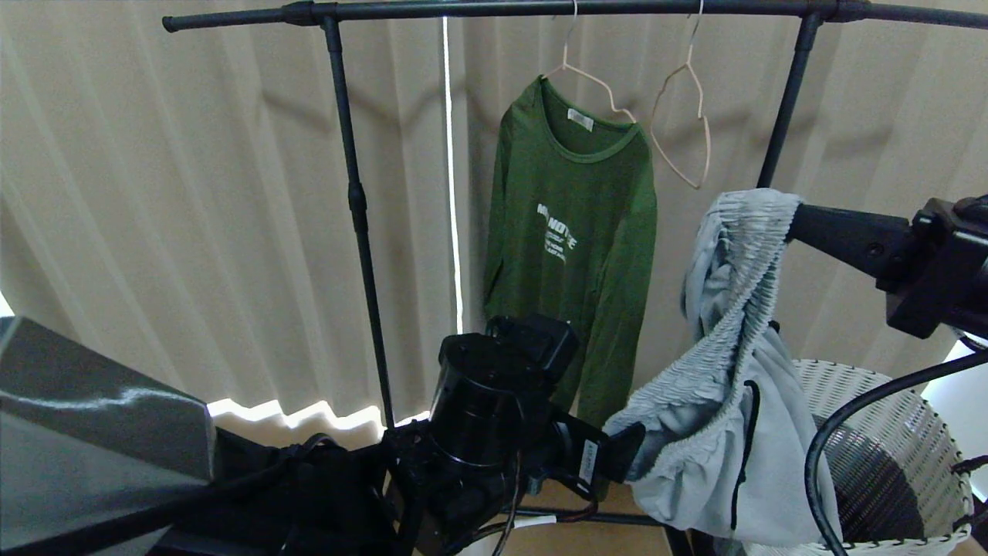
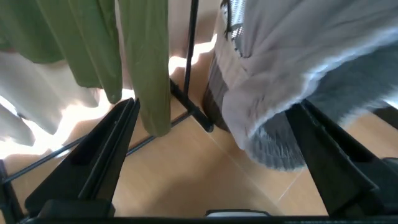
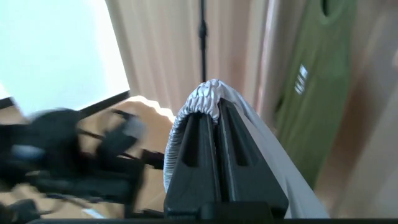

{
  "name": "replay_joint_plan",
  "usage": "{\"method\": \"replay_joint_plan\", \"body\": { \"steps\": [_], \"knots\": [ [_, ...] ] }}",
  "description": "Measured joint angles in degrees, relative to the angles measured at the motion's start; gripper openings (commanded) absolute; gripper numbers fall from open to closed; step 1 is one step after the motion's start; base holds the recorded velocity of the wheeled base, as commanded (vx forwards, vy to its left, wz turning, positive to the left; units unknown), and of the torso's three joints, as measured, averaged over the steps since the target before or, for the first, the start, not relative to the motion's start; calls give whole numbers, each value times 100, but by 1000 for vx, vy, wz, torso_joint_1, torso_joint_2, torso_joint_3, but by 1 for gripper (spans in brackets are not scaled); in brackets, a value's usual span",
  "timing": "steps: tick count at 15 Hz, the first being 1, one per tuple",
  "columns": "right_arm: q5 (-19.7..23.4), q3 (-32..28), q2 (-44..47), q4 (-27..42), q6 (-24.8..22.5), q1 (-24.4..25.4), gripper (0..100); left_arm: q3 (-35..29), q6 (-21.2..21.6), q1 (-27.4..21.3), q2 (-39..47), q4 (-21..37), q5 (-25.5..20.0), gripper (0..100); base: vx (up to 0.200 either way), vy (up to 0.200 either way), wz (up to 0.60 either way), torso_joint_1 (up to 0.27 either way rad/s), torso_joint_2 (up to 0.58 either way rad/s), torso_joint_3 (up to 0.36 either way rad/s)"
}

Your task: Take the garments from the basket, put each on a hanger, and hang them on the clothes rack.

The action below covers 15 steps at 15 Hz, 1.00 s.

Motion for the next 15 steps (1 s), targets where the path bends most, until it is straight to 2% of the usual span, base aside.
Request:
{"method": "replay_joint_plan", "body": {
  "steps": [3, 5, 6, 9, 11, 13, 15],
  "knots": [
    [85, -193, -100, 1, 468, 4, 0, -34, -4, 2, 187, -1, 156, 100, 0, 0, 0, 0, 0, 0],
    [82, -254, -127, 17, 541, -2, 0, 22, -15, 4, 217, -4, 216, 100, 0, 0, 0, 0, 0, 0],
    [77, -256, -133, 26, 541, -13, 0, 79, -17, 2, 217, -6, 218, 0, 0, 0, 0, 0, 0, 0],
    [72, -302, -111, 96, 544, -22, 0, 346, 10, 0, 52, -23, 288, 0, 0, 0, 0, 0, 0, 0],
    [66, -350, 18, 85, 541, -28, 0, 706, 112, 26, -160, -268, 497, 0, 0, 0, 0, 0, 0, 0],
    [60, -545, 311, 39, 517, -162, 0, 1369, 453, 149, -384, -997, 741, 0, 0, 0, 0, 0, 0, 0],
    [60, -842, 666, 22, 511, -330, 0, 2103, 878, 393, -697, -1859, 769, 0, 0, 0, 0, 0, 0, 0]
  ]
}}
